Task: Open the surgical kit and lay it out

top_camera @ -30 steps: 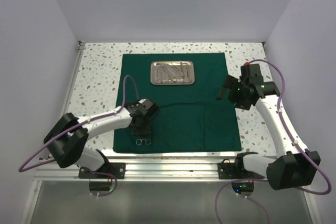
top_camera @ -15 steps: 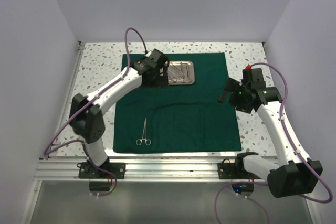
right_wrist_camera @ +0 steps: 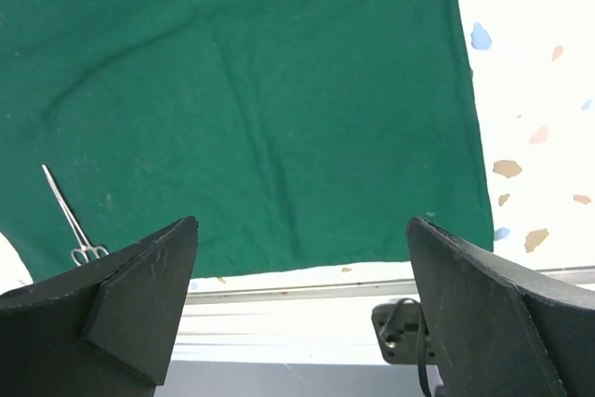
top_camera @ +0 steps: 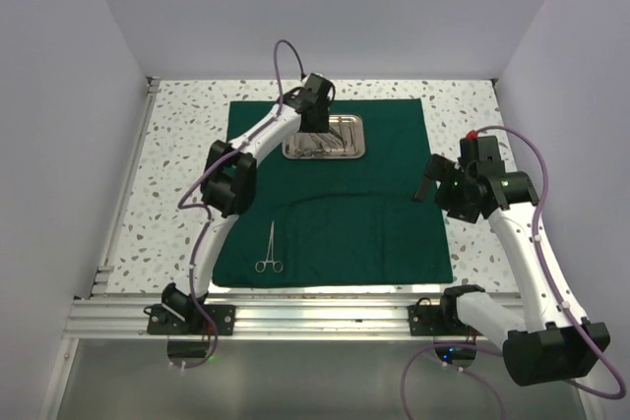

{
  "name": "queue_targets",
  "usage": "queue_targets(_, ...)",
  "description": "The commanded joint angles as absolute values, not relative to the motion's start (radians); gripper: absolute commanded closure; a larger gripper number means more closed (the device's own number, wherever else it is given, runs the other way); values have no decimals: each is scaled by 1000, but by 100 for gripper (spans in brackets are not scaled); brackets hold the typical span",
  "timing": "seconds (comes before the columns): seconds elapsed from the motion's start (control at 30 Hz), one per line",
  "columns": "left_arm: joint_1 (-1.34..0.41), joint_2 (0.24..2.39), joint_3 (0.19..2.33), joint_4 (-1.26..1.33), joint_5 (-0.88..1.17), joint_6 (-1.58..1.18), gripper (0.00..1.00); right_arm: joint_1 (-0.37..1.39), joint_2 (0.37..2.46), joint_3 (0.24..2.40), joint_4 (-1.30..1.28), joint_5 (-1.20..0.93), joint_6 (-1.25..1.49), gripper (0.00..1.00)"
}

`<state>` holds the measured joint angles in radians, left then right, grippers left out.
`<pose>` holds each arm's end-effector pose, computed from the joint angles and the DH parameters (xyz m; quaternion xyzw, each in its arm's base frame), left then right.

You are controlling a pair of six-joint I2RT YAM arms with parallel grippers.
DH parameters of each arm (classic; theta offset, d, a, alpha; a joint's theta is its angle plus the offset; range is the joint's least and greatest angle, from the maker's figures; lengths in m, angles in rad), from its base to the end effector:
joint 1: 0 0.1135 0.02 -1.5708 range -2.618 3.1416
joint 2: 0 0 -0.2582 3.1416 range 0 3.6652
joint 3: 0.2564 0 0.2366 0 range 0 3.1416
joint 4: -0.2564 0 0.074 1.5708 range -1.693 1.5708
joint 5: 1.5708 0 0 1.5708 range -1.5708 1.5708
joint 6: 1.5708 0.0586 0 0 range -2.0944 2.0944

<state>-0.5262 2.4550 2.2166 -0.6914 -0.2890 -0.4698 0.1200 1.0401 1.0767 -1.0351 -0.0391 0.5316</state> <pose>0.4702 -0.2538 0.1771 -0.0189 0.9401 -0.0289 0.3392 0.1860 0.0247 0.2931 0.1906 0.9400 0.1081 0.2614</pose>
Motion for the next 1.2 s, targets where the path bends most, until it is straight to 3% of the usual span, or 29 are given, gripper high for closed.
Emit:
queue_targets(0.0, -505, 2508, 2296, -615, -288, -431, 36, 121, 1008, 1088, -1101, -9, 519, 2)
queue_targets(0.57, -465, 2511, 2237, -569, -278, -417, 45, 123, 1080, 1065, -1046, -2, 525, 1)
queue_targets(0.8, -448, 2559, 2226, -612, -290, -428, 59, 124, 1123, 1086, -1031, -2, 520, 2)
queue_targets(1.17, -434, 2525, 2011, -635, -241, -431, 67, 123, 1146, 1074, -997, -6, 532, 2)
